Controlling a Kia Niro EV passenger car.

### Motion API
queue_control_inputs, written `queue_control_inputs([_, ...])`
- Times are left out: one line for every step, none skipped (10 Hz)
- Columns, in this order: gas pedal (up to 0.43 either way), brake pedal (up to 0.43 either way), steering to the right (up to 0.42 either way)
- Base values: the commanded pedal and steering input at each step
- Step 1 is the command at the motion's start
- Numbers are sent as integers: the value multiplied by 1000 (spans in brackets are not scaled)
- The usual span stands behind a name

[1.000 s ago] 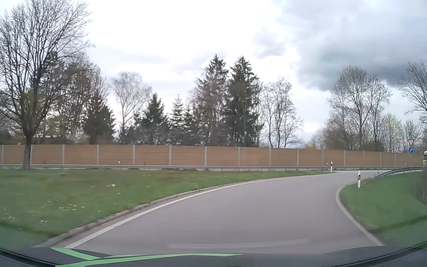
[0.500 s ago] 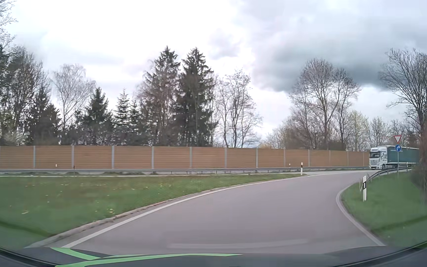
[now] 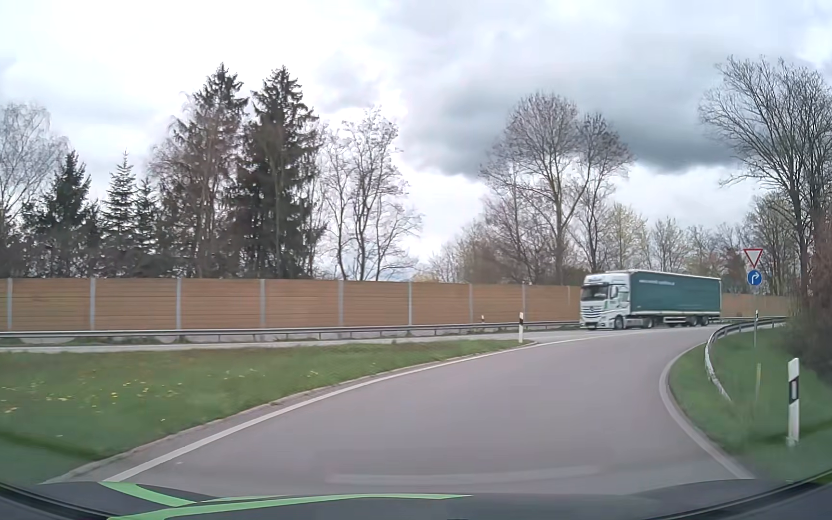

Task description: Follow the waypoints while adhering to traffic rules and regulations

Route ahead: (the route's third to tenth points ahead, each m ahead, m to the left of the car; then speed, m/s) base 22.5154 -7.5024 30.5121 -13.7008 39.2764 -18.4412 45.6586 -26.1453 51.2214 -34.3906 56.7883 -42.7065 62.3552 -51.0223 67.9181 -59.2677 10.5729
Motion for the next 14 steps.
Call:
queue_control_inputs([118,0,144])
queue_control_inputs([118,0,144])
queue_control_inputs([130,0,143])
queue_control_inputs([130,0,144])
queue_control_inputs([130,0,144])
queue_control_inputs([138,0,143])
queue_control_inputs([138,0,143])
queue_control_inputs([138,0,143])
queue_control_inputs([138,0,142])
queue_control_inputs([150,0,141])
queue_control_inputs([150,0,139])
queue_control_inputs([150,0,135])
queue_control_inputs([150,0,134])
queue_control_inputs([157,0,132])
